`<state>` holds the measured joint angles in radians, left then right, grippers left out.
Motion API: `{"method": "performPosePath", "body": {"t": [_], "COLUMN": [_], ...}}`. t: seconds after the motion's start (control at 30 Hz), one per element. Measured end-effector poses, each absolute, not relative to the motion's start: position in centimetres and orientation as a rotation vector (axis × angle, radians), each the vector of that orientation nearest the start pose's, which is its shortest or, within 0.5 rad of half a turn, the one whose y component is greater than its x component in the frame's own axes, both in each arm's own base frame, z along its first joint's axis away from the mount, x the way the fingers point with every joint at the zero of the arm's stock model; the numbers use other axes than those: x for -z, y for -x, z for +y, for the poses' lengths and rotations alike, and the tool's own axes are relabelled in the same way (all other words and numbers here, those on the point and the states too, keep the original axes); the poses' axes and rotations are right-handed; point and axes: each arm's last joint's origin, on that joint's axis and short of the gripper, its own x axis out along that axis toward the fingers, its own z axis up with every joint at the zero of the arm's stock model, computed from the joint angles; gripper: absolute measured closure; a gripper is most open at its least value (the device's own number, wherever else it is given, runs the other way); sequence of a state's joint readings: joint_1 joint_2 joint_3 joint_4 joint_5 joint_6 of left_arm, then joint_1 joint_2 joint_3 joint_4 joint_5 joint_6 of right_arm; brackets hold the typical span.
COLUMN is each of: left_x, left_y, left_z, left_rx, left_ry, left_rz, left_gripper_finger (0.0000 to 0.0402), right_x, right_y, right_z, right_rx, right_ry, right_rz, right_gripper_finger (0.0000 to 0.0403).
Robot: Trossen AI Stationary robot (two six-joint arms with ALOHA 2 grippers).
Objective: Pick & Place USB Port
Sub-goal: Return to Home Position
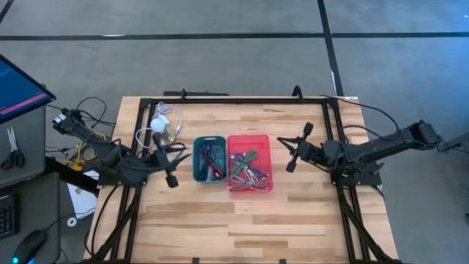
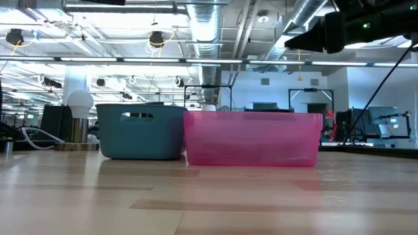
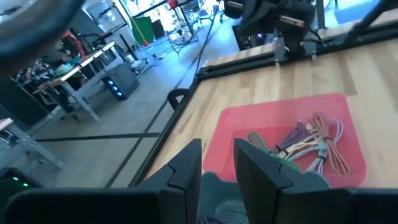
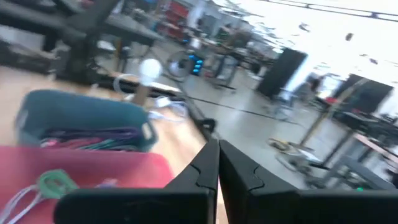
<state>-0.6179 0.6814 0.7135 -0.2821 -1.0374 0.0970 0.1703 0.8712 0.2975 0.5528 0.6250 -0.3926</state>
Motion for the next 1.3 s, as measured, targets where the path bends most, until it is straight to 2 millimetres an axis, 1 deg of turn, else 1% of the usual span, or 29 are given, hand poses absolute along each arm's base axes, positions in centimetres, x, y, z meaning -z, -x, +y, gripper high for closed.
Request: {"method": "performPosePath", "body": {"t": [0.17, 0.37, 0.47, 0.6, 0.73, 0.93, 1.07, 1.13, 1.2, 1.3], "left_x": [-31.1, -31.3, -31.2, -31.0, -31.0, -31.6, -32.0, -31.9, -32.0, -32.6], "left_y": [-11.6, -11.3, -11.6, -11.9, -12.1, -12.2, -12.2, -12.2, -12.1, -11.2], "left_z": [-5.1, -5.0, -5.1, -5.4, -5.5, -5.6, -5.6, -5.6, -5.5, -5.2], "left_rx": [-0.419, -0.420, -0.420, -0.420, -0.420, -0.421, -0.421, -0.419, -0.392, -0.261], "left_ry": [-0.187, -0.166, -0.175, -0.189, -0.190, -0.133, -0.134, -0.170, -0.203, -0.186], "left_rz": [0.152, 0.139, 0.147, 0.159, 0.160, 0.104, 0.086, 0.096, 0.098, 0.057], "left_gripper_finger": [0.0308, 0.0308, 0.0308, 0.0308, 0.0308, 0.0308, 0.0308, 0.0308, 0.0308, 0.0308], "right_x": [-22.7, -22.8, -22.8, -22.2, -21.8, -21.8, -22.0, -22.1, -22.3, -22.4], "right_y": [-17.4, -17.1, -17.1, -17.1, -17.1, -17.1, -16.9, -16.8, -16.5, -16.0], "right_z": [1.4, 1.9, 2.2, 2.6, 2.8, 2.8, 2.7, 2.7, 2.6, 2.5], "right_rx": [0.519, 0.487, 0.468, 0.437, 0.428, 0.418, 0.422, 0.424, 0.429, 0.414], "right_ry": [0.385, 0.384, 0.385, 0.309, 0.308, 0.293, 0.266, 0.245, 0.218, 0.187], "right_rz": [0.093, 0.082, 0.083, 0.106, 0.141, 0.137, 0.119, 0.108, 0.095, 0.107], "right_gripper_finger": [0.0400, 0.0400, 0.0400, 0.0400, 0.0400, 0.0400, 0.0400, 0.0400, 0.0400, 0.0400]}}
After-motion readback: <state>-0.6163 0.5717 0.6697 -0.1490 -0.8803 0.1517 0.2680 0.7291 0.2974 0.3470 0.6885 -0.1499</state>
